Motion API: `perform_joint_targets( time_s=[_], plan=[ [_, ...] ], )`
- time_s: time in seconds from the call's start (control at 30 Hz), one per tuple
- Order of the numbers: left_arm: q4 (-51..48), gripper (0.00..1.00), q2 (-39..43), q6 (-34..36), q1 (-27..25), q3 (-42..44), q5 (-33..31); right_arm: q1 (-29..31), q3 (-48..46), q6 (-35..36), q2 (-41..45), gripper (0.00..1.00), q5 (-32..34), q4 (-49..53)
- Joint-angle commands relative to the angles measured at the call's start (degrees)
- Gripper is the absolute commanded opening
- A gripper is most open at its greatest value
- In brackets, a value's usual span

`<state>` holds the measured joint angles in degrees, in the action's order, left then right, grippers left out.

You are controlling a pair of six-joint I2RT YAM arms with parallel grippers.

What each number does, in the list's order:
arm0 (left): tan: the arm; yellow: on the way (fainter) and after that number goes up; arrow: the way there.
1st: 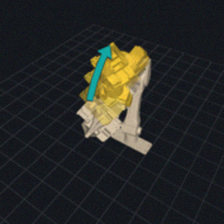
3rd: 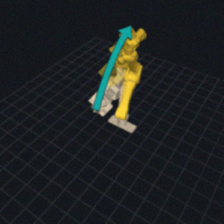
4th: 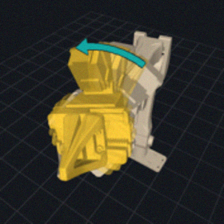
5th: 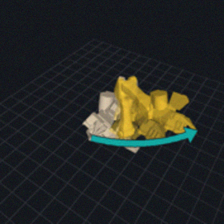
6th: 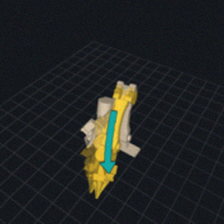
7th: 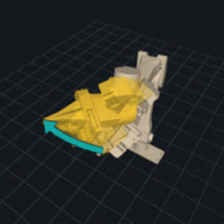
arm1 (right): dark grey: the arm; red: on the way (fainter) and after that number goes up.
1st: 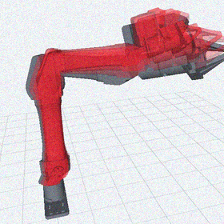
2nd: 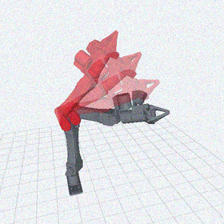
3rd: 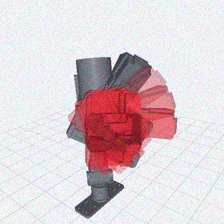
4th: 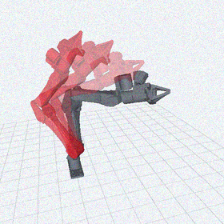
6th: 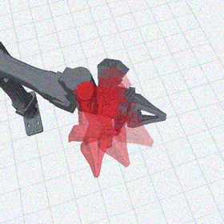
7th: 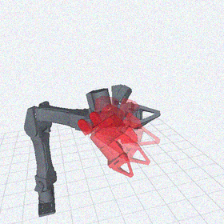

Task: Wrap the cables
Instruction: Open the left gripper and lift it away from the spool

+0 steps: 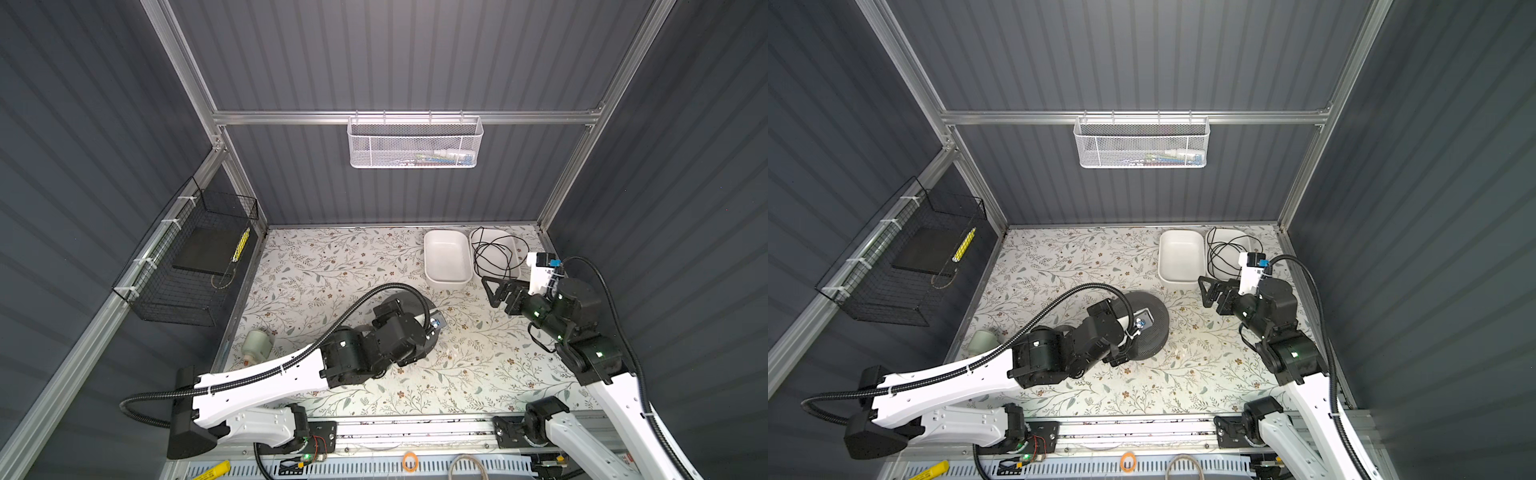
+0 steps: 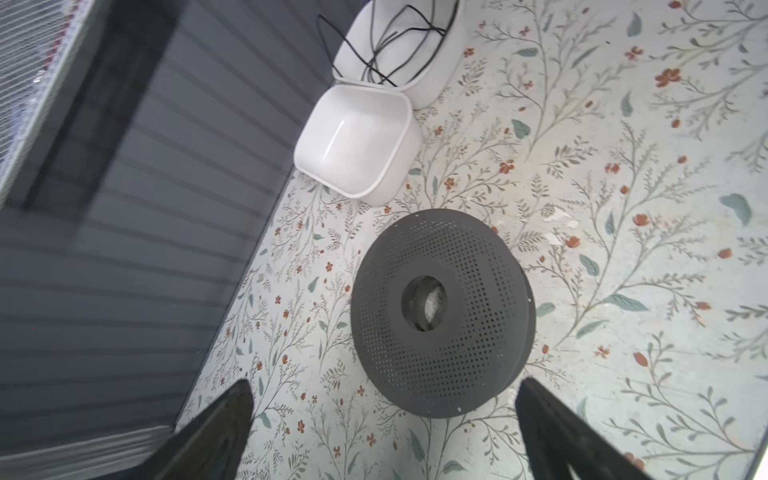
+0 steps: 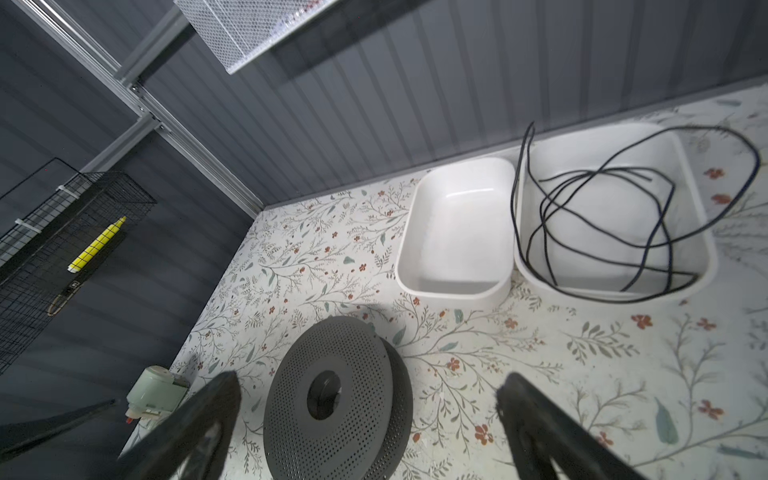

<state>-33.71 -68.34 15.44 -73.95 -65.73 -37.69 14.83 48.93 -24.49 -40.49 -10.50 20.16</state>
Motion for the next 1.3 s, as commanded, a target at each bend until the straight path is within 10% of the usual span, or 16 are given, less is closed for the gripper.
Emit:
perform_joint_targets(
  time_s=[0.0, 0.33, 0.7, 0.97, 1.27],
  plan=[
    [3.90, 0.99, 2.67, -0.77, -0.44, 0.80, -5.13, 0.38, 0.28, 1.23, 0.43, 0.99, 4.61, 3.98],
    [17.91, 0.99, 10.08, 16.20, -0.48, 10.83, -1.89, 0.38, -6.04, -2.27, 1.81, 0.99, 2.26, -6.04],
    [29.14, 0.99, 10.78, 14.72, 2.01, 20.83, -8.06, 0.38, -14.66, -3.39, 3.34, 0.99, 0.97, -21.44],
    [34.64, 1.00, 17.31, 4.71, 18.91, 27.86, 9.46, 0.41, -14.12, 0.14, 1.65, 0.99, -1.01, -22.26],
    [55.27, 0.99, 16.67, -1.79, 37.44, 41.63, 12.55, 0.46, -15.40, 0.34, 2.46, 0.99, -1.10, -22.46]
  ],
)
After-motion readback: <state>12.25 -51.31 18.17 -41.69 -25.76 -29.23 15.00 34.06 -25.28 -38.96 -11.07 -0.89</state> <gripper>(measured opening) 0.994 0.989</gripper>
